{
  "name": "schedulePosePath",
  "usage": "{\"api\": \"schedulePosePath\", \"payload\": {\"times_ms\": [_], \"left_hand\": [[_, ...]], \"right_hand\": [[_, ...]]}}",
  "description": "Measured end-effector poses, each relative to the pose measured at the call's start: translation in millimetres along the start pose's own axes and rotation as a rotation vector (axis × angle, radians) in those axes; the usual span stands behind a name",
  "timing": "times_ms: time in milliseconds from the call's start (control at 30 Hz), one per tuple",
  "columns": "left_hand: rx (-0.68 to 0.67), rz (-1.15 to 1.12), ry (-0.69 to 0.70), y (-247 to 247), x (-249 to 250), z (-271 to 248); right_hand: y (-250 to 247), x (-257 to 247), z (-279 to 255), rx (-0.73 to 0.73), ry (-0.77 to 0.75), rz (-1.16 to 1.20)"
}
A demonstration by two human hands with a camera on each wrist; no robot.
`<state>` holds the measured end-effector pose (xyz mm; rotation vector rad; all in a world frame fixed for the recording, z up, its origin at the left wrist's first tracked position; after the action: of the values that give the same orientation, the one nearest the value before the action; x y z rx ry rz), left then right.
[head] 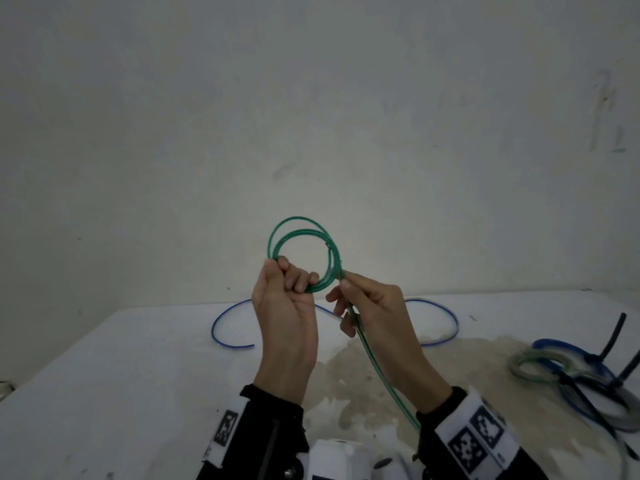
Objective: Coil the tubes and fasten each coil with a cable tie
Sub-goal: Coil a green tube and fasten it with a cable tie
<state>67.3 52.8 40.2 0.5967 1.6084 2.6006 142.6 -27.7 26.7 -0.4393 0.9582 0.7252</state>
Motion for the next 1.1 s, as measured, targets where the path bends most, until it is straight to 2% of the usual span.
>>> {"api": "schedulePosePath", "payload": {"times_ms": [167,267,333,400,500,633,733,833,900,1000,1100], "left_hand": [[0.004,0.045,0.029,0,1,-1],[0.009,0.089,0.052,-1,9,3],[-0.003,0.166,0.057,-2,14,7],[-0.064,0.32,0.072,-3,17,9],[-0.264,0.602,0.053,-1,20,10],[-0.483,0.778,-0.152,4,22,6],[-0.592,0.936,-0.217,8,29,2],[-0.644,1.043,-0.261,11,31,-2],[-0.656,1.071,-0.274,12,29,-5],[-0.642,1.096,-0.237,12,27,-4],[-0.587,1.096,-0.169,11,30,0]], "right_hand": [[2,3,-5,0.135,-0.078,-0.025],[-6,5,-4,0.241,-0.033,0.088],[-12,4,-1,0.263,-0.009,0.147],[-18,1,3,0.199,0.019,0.117],[-27,-3,11,0.091,0.048,-0.022],[-39,-11,16,0.147,-0.11,-0.346],[-48,-19,13,0.238,-0.208,-0.524],[-49,-24,11,0.249,-0.327,-0.713],[-43,-23,11,0.203,-0.402,-0.793],[-35,-17,12,0.086,-0.44,-0.667],[-34,-17,14,0.044,-0.444,-0.56]]}}
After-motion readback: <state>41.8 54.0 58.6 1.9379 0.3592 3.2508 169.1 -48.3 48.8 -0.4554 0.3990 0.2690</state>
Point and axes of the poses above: each hand's wrist, its own z-axis towards the middle knuckle, its own y-axis out of the palm, x = y × z, the point moved 3 cm from there along z, towards the middle knuckle, and after that the axes turned 9 degrees about -z, right-handed, at the moved point
